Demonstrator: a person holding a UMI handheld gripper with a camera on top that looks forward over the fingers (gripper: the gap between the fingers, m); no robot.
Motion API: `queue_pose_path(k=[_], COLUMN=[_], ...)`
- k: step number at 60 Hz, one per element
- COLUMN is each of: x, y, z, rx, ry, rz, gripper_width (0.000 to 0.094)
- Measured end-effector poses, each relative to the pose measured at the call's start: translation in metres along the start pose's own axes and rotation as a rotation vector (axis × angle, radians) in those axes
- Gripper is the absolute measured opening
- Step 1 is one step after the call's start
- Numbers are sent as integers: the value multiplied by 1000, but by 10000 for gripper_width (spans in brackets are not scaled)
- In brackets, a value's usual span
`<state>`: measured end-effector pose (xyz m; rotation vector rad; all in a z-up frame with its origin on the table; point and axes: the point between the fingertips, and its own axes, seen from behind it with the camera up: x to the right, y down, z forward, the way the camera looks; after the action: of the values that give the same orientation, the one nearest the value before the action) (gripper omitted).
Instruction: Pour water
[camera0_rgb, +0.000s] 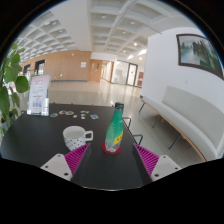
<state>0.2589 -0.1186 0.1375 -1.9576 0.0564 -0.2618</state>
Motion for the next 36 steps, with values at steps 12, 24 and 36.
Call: queue_pose_path(k=[12,24,36], x=[-20,-35,-30], y=[6,26,37], z=[-108,-179,-207], rx=[3,-15,-12], ry=[-33,-62,-51], rz=[6,58,50], gripper_width=[855,854,856])
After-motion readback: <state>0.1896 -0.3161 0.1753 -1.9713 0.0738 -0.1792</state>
